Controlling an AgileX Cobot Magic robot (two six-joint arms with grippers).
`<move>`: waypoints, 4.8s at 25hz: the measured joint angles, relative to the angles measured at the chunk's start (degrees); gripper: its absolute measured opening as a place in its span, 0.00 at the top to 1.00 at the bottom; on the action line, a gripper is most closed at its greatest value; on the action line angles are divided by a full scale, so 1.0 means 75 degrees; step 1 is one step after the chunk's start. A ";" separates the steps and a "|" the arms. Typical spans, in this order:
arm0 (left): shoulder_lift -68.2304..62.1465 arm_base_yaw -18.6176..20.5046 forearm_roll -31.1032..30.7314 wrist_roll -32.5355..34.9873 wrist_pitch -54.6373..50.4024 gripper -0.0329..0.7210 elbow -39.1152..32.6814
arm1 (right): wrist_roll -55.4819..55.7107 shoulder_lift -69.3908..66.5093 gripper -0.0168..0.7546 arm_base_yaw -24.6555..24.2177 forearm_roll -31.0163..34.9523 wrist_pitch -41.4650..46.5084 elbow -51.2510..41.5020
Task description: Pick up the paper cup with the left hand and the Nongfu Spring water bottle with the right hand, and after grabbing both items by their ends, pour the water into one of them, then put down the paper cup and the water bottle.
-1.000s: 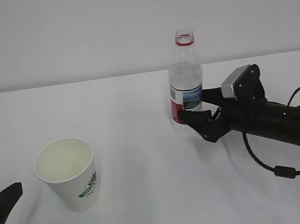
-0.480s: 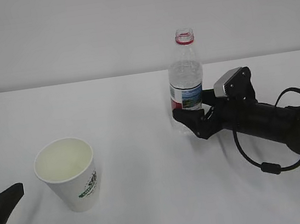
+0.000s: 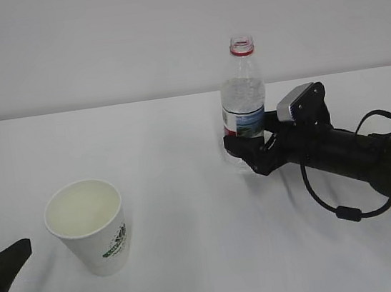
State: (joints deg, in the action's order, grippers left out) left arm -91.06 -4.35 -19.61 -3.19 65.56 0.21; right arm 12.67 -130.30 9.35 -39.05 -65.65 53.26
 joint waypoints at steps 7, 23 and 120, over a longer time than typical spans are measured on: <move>0.0000 0.0000 -0.0002 0.0000 0.0000 0.20 0.0000 | 0.0000 0.0000 0.29 0.0000 -0.0052 0.0000 0.0000; 0.0000 0.0000 -0.0002 0.0003 0.0000 0.20 0.0000 | 0.0141 0.0247 0.32 0.0000 -0.0957 0.0319 0.0018; -0.1356 0.0000 -0.2430 0.0016 0.0037 0.04 0.0742 | -0.1111 0.5407 0.32 -0.0043 0.1711 0.0580 -0.5855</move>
State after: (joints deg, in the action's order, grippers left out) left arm -101.23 -4.35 -37.83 -3.07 65.83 5.78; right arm 4.33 -89.75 9.03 -26.21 -61.30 9.35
